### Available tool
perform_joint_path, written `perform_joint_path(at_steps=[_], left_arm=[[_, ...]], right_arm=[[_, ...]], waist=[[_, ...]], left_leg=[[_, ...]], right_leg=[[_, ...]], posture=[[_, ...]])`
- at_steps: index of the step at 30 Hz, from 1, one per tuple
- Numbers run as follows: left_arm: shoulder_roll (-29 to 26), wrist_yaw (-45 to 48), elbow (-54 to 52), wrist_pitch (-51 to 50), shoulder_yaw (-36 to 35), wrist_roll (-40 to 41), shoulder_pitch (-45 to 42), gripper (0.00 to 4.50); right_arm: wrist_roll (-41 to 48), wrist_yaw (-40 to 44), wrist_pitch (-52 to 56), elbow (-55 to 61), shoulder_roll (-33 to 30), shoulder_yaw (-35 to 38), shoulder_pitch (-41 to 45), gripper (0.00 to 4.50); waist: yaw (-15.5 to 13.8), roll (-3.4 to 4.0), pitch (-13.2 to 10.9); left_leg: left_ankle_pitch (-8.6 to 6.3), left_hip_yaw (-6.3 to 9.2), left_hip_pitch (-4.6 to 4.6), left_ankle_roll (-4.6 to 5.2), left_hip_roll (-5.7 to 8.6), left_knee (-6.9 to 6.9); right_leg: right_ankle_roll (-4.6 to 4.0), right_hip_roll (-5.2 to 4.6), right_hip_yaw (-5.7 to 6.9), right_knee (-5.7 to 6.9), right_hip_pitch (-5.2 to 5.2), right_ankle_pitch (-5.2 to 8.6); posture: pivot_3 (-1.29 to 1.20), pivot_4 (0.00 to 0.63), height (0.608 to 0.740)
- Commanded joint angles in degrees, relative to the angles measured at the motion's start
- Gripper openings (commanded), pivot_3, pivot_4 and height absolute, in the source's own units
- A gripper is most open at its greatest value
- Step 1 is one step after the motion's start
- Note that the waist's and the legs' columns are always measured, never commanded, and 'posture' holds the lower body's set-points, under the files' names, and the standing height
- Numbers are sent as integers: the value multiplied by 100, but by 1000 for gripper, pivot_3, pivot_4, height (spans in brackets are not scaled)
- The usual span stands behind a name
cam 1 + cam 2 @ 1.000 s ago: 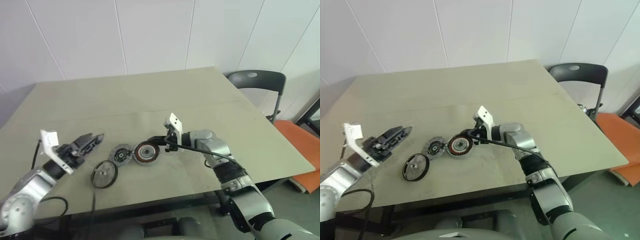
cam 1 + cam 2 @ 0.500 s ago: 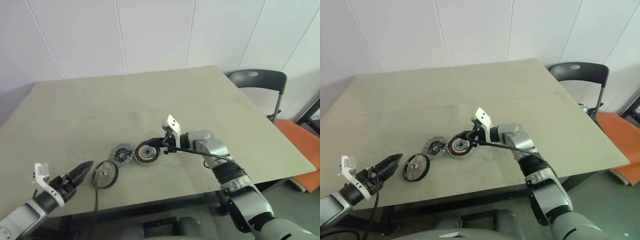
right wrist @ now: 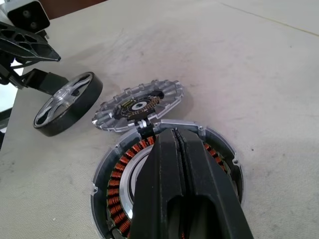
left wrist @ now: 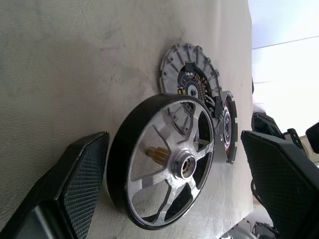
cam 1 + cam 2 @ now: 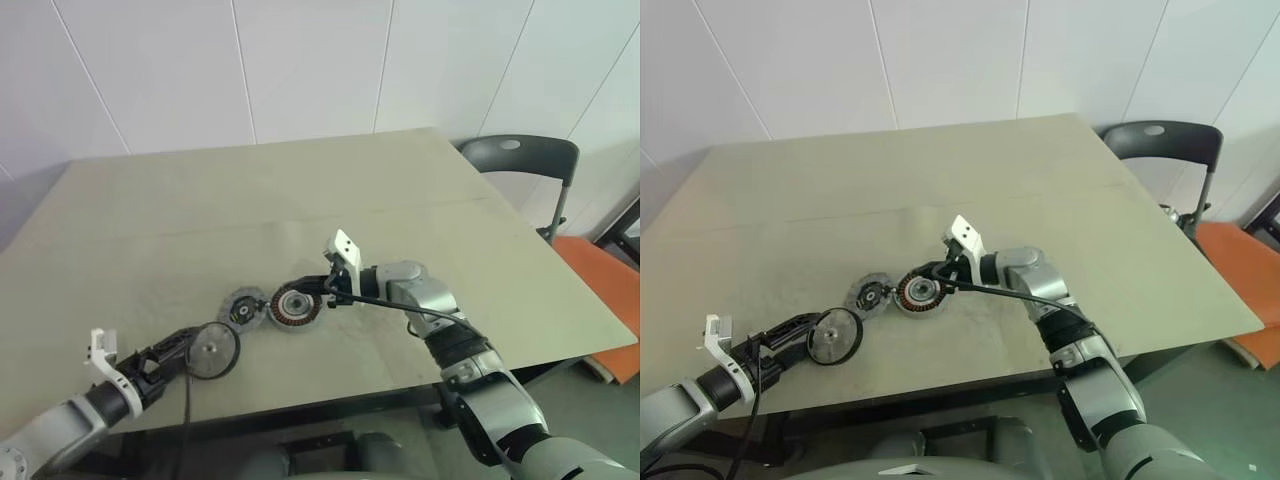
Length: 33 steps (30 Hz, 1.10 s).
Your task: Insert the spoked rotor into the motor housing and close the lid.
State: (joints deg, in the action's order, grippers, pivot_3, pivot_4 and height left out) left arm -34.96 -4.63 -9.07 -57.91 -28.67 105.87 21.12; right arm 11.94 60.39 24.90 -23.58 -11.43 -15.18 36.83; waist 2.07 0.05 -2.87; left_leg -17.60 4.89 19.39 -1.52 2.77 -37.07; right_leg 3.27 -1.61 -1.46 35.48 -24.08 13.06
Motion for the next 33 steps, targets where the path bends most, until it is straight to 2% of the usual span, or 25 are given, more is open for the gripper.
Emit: perform_joint_path(at_steps=[1,6,11,17,19,23,33], left_arm=[[-105,-14,87,-97,254,78,-77,4500],[-164,175,285,-162,401,-208,-197,4500],[-341,733,488,-357,533,-735,-288,2960],[-624,1884,750,-625,727,-1611,-453,840],[-665,2195,793,-681,739,-1820,-506,333],[-657,2590,857,-708,679,-2154,-650,332],[-662,2857,823,-879,195,-1931,-1049,332]], right_arm=[[15,-39,-88,75,23,69,113,42],[30,-131,-74,93,34,99,101,42],[30,-246,-78,71,44,125,97,0],[28,-348,-85,32,76,127,103,0],[27,-377,-85,22,86,126,106,0],[20,-402,-110,-43,87,125,121,0],[161,-92,-11,-19,-183,245,119,0]], waist=[[-10,2,0],[-83,14,1],[-121,15,2],[-100,15,2],[-102,14,2],[-99,14,2],[-95,12,2]], left_leg=[[0,-1,-1,0,1,0],[2,0,-3,-1,7,-3],[2,-1,-2,-2,11,-3],[2,-5,1,-1,22,-1],[2,-5,1,-1,22,-1],[2,-3,1,-1,21,-1],[2,0,4,-1,16,-1]], right_leg=[[0,-1,0,0,1,0],[0,-4,0,1,5,0],[0,-2,0,1,3,0],[0,-5,-1,0,0,1],[0,-5,-1,0,0,1],[0,-7,-1,1,-1,0],[1,-10,-5,4,-6,-1]], posture=[[0,0,740],[0,0,740],[0,0,740],[0,0,740],[0,0,740],[0,0,740],[0,0,740]])
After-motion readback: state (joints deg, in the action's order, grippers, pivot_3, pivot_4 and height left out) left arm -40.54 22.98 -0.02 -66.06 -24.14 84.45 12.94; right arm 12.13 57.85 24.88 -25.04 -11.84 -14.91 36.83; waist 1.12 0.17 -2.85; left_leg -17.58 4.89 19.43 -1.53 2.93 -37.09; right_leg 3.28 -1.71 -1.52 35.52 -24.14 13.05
